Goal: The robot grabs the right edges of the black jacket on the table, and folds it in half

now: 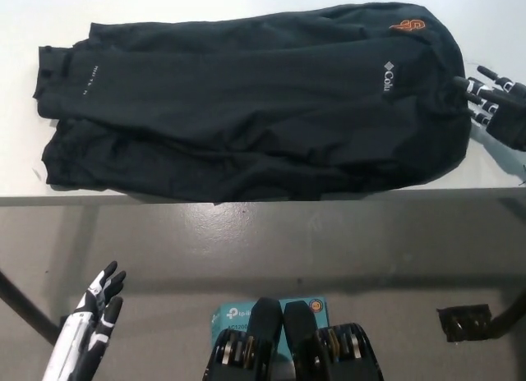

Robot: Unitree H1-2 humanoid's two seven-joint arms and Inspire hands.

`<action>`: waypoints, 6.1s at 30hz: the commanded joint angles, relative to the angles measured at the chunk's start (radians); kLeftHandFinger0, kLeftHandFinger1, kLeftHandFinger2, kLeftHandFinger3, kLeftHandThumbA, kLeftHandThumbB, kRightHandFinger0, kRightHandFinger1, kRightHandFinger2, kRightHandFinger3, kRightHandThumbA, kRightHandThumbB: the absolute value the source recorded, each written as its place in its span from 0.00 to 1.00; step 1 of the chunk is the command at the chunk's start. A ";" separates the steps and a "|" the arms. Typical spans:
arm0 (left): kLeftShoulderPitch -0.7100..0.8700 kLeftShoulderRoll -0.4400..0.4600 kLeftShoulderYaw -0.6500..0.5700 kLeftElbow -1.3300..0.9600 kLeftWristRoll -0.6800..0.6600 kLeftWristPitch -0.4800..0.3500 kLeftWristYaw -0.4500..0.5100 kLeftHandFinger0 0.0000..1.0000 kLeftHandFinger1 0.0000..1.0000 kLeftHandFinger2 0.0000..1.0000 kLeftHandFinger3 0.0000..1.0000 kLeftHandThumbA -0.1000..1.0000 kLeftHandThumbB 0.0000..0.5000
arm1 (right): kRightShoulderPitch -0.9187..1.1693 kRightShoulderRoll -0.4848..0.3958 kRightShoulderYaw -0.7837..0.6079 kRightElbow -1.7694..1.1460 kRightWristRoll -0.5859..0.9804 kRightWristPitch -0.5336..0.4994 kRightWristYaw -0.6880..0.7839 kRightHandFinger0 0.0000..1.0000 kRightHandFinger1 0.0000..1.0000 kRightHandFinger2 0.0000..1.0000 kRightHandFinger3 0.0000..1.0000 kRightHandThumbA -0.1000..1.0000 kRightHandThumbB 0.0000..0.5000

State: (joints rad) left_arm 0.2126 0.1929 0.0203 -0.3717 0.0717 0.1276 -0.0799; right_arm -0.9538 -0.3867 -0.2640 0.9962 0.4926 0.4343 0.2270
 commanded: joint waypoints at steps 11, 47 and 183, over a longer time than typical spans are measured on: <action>-0.019 0.020 0.014 -0.019 0.002 -0.034 -0.005 1.00 1.00 1.00 1.00 0.98 0.10 | -0.109 -0.074 -0.041 -0.032 -0.007 -0.061 0.050 1.00 1.00 1.00 1.00 1.00 0.79; -0.023 0.029 0.027 -0.022 -0.016 -0.026 -0.010 1.00 1.00 1.00 1.00 0.99 0.13 | -0.094 -0.060 -0.015 0.129 -0.089 -0.187 0.106 1.00 1.00 1.00 1.00 1.00 0.79; -0.100 0.067 0.028 -0.033 -0.027 0.002 -0.045 1.00 1.00 1.00 1.00 1.00 0.19 | -0.310 0.017 0.329 -0.124 -0.597 -0.381 -0.324 0.00 0.42 0.78 0.78 0.00 0.38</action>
State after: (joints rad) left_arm 0.1160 0.2382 0.0482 -0.3760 0.0478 0.1340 -0.1088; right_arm -1.1658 -0.3718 0.0012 0.9734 0.0112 0.0570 -0.0726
